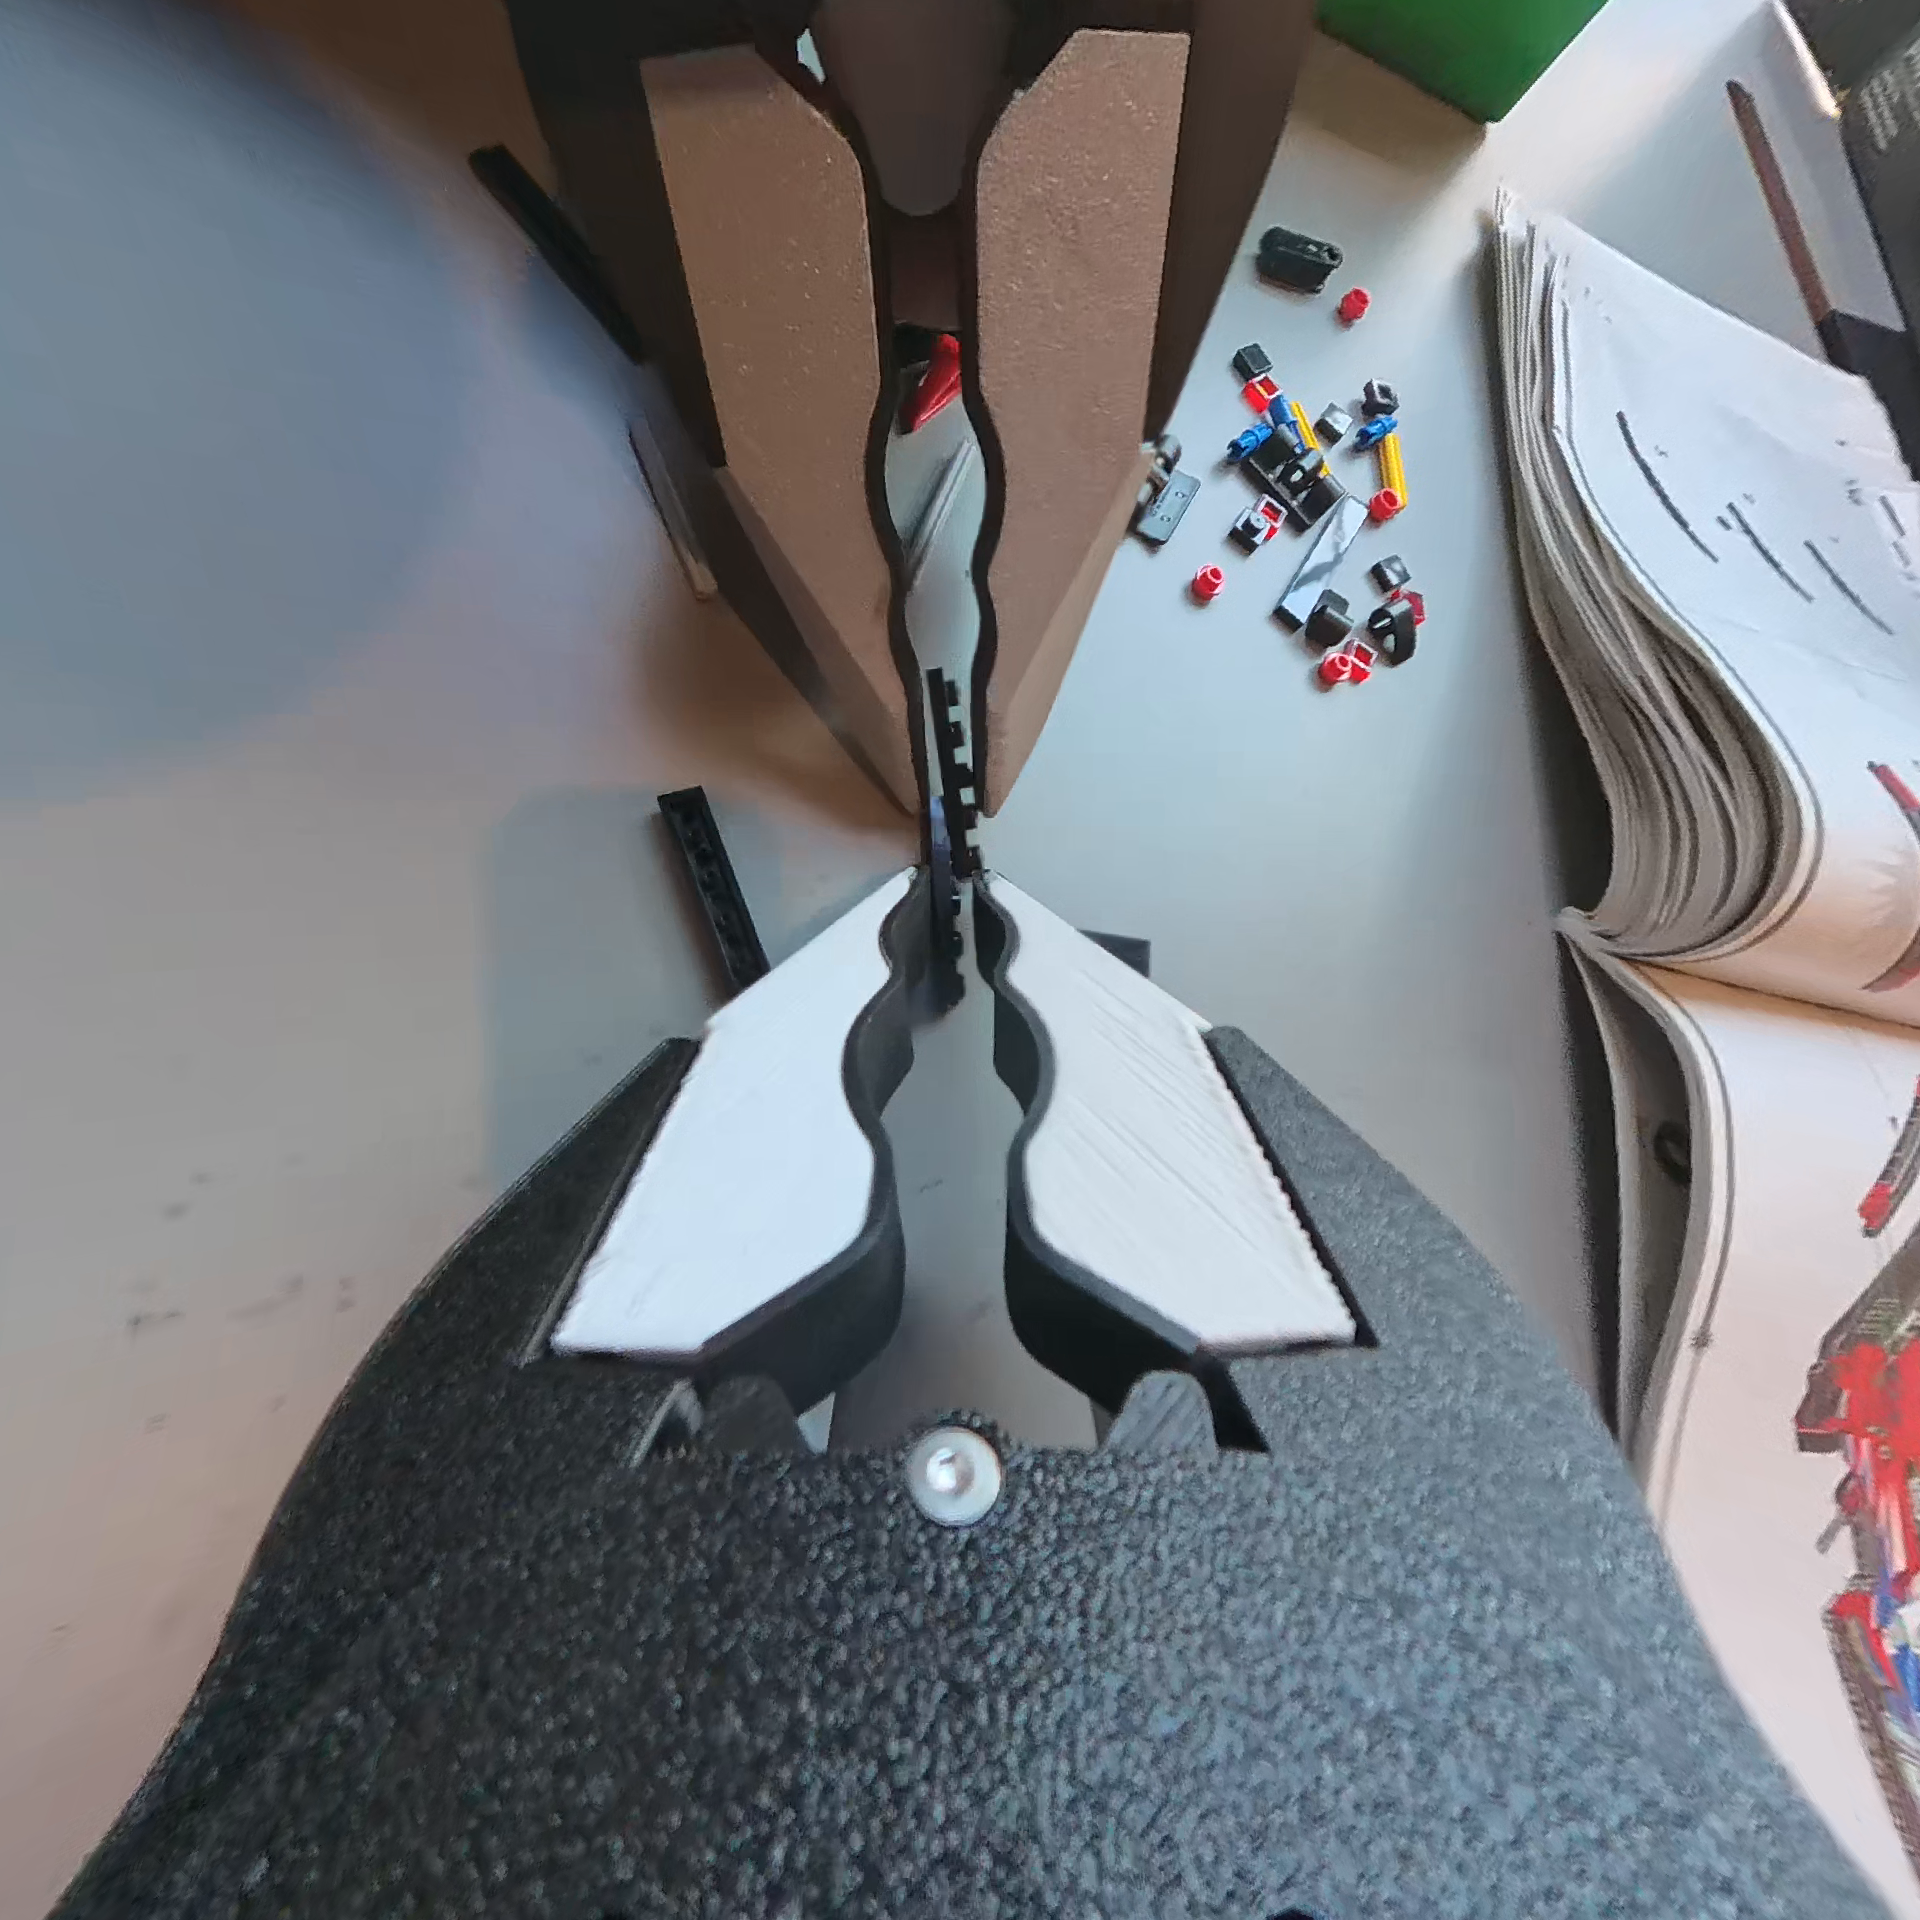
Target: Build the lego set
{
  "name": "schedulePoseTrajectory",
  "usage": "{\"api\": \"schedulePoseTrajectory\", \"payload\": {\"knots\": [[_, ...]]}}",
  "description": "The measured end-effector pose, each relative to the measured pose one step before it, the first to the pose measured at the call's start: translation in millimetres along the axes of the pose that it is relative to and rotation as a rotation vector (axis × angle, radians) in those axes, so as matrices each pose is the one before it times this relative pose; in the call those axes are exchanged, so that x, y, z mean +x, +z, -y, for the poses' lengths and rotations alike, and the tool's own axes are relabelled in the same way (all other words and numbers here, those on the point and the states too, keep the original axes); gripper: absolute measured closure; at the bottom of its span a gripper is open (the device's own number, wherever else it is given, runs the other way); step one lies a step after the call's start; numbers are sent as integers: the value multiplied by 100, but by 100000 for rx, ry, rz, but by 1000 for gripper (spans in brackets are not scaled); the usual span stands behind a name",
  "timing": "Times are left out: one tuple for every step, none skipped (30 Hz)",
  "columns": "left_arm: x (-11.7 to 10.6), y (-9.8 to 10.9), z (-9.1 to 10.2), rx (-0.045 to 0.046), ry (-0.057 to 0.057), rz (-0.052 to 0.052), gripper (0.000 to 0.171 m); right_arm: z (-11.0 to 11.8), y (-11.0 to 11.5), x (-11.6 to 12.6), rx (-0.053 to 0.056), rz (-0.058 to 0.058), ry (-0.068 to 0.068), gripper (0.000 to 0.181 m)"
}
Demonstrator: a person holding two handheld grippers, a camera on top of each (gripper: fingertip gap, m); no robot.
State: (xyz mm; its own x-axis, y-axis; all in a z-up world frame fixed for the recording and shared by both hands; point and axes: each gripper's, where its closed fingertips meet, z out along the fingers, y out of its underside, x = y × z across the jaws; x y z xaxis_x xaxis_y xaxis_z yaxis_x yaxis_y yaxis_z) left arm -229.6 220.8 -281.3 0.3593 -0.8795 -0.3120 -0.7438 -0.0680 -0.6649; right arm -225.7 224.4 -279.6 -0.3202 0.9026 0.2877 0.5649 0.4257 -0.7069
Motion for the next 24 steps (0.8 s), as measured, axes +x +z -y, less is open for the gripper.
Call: {"api": "schedulePoseTrajectory", "payload": {"knots": [[18, -10, 3, 90, 267, 71, 166, 20, -131, 42, 482, 74, 1135, 175], [-7, -21, -26, -123, 150, 249, 166, -22, -133, 23, 91, -216, 367, 174], [-103, -39, -30, -523, -395, 709, 164, -24, -140, -38, -177, 65, 284, 172], [-195, -85, 11, -520, -679, 1024, 157, 82, -174, -12, 182, -46, 757, 169], [-159, -175, 47, -260, -734, 436, 146, 243, -238, 87, 1072, -653, 1283, 167], [-414, -230, 246, 801, -1616, 1793, 137, 456, -295, 285, 2133, -1639, 1795, 168], [-614, -262, 568, 2580, -2999, 2740, 139, 645, -331, 590, 2942, -3447, 2551, 172], [-256, -264, 773, 3691, -3578, 256, 148, 758, -306, 913, 3191, -5114, 3321, 177], [-25, -233, 772, 3668, -2905, -890, 155, 793, -174, 1025, 2986, -5629, 4189, 181], [-411, -148, 700, 3155, -2493, 1973, 159, 778, 39, 1081, 2540, -6314, 5642, 181], [-471, -41, 578, 2120, -2140, 2606, 159, 623, 237, 940, 1500, -5971, 5983, 181], [-447, 21, 475, 1303, -1904, 2528, 160, 462, 387, 874, 373, -6292, 4509, 181], [-1066, 113, 489, 1108, -2557, 6836, 167, 305, 456, 1459, -627, -10533, 2714, 181], [-1883, 202, 475, 636, -3719, 12173, 171, 261, 457, 1918, -1227, -13586, 907, 181], [-2235, 343, 342, -433, -6022, 14847, 171, 402, 508, 1551, -455, -10936, -372, 181], [-2318, 457, -17, -2700, -7792, 16294, 171, 486, 638, 1176, 83, -8167, 1115, 181], [-1726, 554, -323, -4476, -7725, 13694, 171, 290, 847, 687, -1239, -5037, 2515, 181], [-615, 564, -275, -3869, -5101, 7108, 171, 73, 900, 171, -2615, -2124, 2566, 181], [-27, 510, -273, -2951, -2492, 3165, 171, 199, 706, -43, -1585, -1640, 2141, 181], [-115, 423, -276, -2223, -1464, 3138, 171, 371, 403, -284, 218, -1287, 477, 181], [-241, 287, -133, -562, -438, 2812, 171, 382, 94, -485, 1000, -687, -148, 181], [-447, 117, 153, 1895, -2060, 1806, 171, 304, -76, -550, 1042, 186, 1389, 181], [-644, 176, -434, -2328, 42, 2254, 171, 198, -60, -469, 536, 535, 616, 181], [-437, 182, -348, -1384, -276, 1148, 171, 40, 116, -274, -356, 273, -505, 181]]}}
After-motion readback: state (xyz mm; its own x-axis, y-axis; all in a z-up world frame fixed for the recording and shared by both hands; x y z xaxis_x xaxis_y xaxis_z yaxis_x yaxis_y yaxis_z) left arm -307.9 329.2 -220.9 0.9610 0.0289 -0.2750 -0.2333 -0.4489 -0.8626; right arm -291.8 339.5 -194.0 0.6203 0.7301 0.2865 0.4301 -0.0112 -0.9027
